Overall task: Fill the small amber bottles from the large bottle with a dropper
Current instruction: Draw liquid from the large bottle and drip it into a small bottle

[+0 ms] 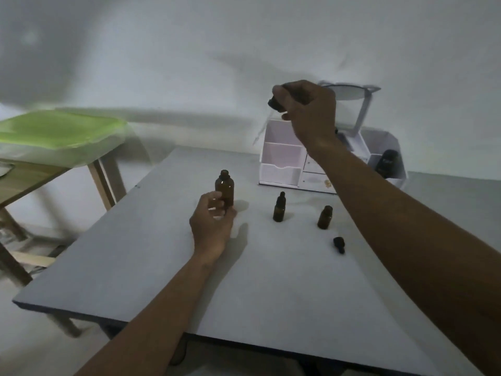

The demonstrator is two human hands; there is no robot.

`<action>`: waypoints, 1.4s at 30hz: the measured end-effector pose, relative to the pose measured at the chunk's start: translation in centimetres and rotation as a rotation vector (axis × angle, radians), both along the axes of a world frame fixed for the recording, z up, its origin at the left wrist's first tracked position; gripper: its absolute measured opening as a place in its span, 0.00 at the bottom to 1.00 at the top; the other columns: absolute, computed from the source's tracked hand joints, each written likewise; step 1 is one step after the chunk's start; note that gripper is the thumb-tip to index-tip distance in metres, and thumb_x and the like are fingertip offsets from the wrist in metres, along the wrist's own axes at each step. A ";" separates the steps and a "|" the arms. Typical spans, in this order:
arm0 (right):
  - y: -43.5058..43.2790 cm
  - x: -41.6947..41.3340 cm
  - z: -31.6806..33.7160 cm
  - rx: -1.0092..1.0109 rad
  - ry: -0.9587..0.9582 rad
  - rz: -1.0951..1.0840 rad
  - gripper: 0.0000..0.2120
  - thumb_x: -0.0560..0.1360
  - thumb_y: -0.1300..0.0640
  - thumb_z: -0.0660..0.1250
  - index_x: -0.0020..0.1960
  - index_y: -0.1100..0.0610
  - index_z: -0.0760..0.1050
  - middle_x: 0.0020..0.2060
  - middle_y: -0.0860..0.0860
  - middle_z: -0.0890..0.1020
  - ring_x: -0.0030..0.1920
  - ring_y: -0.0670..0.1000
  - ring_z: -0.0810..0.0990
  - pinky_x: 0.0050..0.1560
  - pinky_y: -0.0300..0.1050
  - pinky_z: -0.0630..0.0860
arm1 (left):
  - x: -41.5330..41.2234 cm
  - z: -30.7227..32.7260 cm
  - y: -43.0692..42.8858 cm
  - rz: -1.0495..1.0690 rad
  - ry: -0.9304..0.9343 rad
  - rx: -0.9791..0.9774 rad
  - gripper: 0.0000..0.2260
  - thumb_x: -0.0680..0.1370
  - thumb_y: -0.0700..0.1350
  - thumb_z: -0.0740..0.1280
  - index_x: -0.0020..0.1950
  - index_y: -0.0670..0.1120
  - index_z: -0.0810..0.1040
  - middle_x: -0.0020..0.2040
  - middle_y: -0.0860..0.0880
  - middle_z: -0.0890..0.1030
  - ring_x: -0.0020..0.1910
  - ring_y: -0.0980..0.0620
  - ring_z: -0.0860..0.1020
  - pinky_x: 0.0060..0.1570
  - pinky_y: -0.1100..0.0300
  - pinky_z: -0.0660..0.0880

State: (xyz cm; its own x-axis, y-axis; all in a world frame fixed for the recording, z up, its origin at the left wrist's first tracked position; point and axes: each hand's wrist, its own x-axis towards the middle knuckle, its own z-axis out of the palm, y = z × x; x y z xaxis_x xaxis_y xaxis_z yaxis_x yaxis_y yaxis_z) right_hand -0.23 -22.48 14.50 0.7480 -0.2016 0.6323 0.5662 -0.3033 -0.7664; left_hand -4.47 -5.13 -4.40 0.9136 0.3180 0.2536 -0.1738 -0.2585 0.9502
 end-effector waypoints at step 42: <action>-14.8 -3.3 -9.3 -0.240 0.161 -0.268 0.02 0.74 0.57 0.75 0.46 0.56 0.84 0.34 0.43 0.83 0.33 0.34 0.82 0.40 0.24 0.76 | 1.3 -0.6 -17.5 -0.461 0.012 0.232 0.15 0.73 0.41 0.75 0.59 0.47 0.83 0.54 0.51 0.84 0.52 0.55 0.81 0.62 0.60 0.75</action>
